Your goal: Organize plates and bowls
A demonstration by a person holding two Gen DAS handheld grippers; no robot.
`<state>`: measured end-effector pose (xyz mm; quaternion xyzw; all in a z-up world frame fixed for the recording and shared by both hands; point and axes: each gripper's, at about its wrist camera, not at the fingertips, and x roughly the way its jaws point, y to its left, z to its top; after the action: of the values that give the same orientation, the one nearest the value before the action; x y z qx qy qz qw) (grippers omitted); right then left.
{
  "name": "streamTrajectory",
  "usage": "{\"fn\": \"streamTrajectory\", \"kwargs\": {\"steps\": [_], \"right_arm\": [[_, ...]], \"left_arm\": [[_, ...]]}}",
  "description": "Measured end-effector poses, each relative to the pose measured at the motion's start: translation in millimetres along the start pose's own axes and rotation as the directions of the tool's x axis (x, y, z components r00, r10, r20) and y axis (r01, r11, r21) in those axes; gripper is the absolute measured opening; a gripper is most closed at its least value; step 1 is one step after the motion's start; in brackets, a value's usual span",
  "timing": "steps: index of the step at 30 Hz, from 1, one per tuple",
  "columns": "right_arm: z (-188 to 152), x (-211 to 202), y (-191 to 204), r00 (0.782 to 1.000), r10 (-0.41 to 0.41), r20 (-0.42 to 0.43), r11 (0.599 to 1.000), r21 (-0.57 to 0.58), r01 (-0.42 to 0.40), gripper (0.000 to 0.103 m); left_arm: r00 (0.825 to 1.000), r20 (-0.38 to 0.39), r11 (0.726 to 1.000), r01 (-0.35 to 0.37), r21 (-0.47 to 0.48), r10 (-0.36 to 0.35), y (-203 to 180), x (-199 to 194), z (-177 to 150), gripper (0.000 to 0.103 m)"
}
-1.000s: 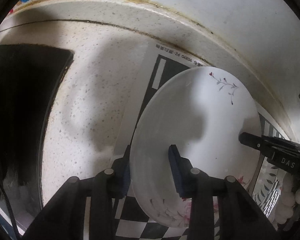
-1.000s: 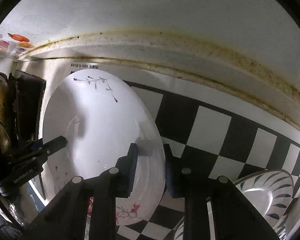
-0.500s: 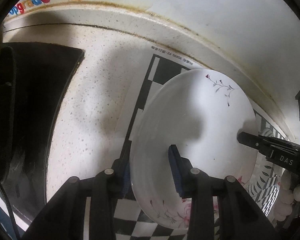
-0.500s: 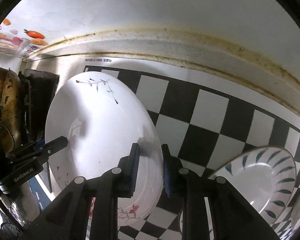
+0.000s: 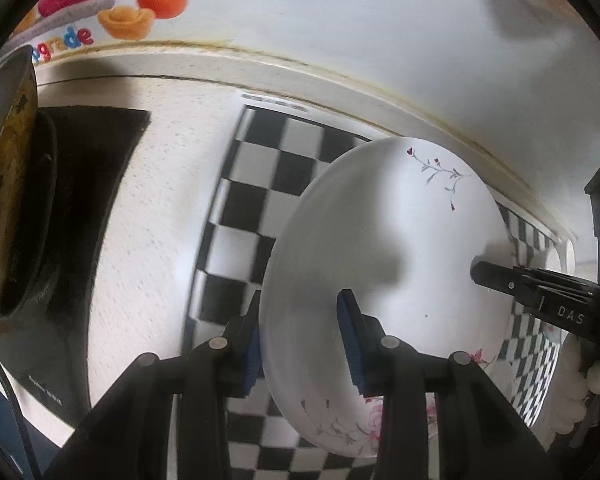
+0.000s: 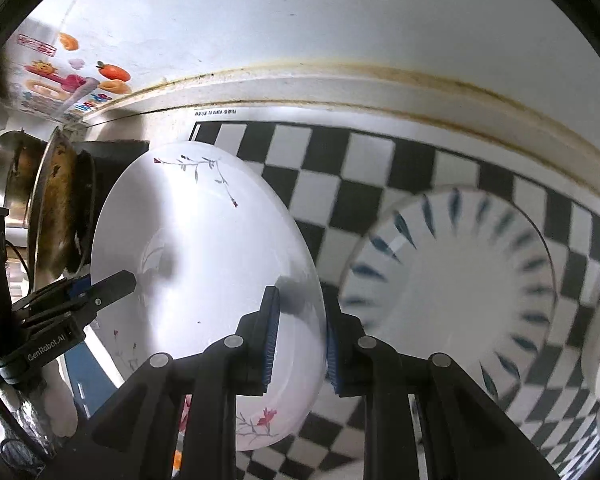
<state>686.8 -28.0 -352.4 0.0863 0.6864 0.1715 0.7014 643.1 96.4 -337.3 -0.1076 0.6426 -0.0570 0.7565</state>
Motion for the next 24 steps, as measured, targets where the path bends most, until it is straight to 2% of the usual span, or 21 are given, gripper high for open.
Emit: {"fn": "streamTrajectory", "kwargs": {"steps": [4, 13, 24], "right_arm": [[-34, -24, -19, 1.0, 0.001, 0.025, 1.0, 0.022, -0.001, 0.023], [-119, -63, -74, 0.999, -0.02, 0.05, 0.995, 0.099, 0.015, 0.023], [-219, -73, -154, 0.999, -0.022, 0.031, 0.975, 0.221, 0.015, 0.023]], "left_arm": [[1.0, 0.006, 0.999, -0.005, 0.046, 0.005, -28, -10, -23, 0.032], [0.998, -0.04, 0.992, 0.048, 0.117, -0.043, -89, -1, -73, 0.032], [0.989, -0.142, 0.975, 0.08, 0.21, -0.05, -161, 31, -131, 0.032]]}}
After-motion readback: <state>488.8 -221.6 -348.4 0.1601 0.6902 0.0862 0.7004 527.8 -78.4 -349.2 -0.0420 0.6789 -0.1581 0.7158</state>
